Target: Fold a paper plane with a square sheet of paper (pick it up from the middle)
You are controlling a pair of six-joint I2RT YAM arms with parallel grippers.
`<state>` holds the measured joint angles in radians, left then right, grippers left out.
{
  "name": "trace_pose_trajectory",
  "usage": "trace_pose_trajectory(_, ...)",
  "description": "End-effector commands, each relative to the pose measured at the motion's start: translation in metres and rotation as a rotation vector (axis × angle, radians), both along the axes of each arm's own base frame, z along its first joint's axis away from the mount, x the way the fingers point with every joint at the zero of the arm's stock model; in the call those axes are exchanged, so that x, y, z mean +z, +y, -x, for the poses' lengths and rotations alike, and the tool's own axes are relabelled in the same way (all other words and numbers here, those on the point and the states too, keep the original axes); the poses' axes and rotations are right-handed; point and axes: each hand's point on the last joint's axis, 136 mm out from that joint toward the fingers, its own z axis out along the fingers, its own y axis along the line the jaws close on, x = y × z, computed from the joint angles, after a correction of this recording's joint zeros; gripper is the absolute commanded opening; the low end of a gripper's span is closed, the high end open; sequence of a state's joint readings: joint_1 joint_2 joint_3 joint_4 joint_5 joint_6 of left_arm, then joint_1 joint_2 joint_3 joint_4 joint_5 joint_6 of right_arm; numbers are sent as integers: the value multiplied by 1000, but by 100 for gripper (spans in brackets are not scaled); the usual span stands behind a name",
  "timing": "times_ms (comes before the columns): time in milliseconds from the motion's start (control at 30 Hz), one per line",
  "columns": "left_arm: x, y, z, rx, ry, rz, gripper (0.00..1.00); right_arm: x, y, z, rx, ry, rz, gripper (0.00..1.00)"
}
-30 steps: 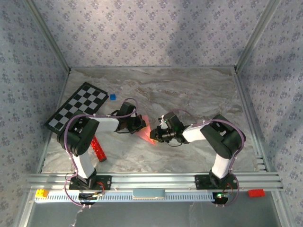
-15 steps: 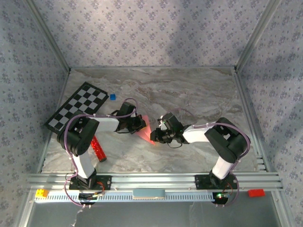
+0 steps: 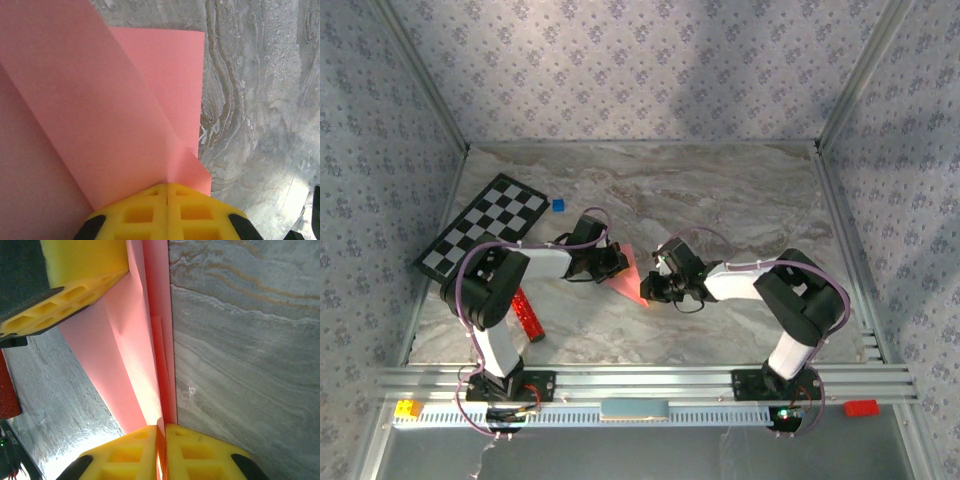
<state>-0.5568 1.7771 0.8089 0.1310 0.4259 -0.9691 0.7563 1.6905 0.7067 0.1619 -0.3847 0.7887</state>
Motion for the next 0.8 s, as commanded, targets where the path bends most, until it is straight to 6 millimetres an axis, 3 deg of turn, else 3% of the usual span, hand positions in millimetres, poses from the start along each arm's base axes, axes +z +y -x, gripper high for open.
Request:
trace_pose_trajectory(0,-21,14,6,18,43,-69,0,-25,-20,14,-13,73,96,13)
trace_pose_trajectory(267,-22,15,7,20,45,-70,0,-17,-21,19,-2,76,66,16)
trace_pose_trajectory(567,-22,15,8,19,46,-69,0,-31,-30,32,3,117,84,12)
trace_pose_trajectory(767,-23,16,8,21,50,-73,0,-21,-23,31,16,109,42,15)
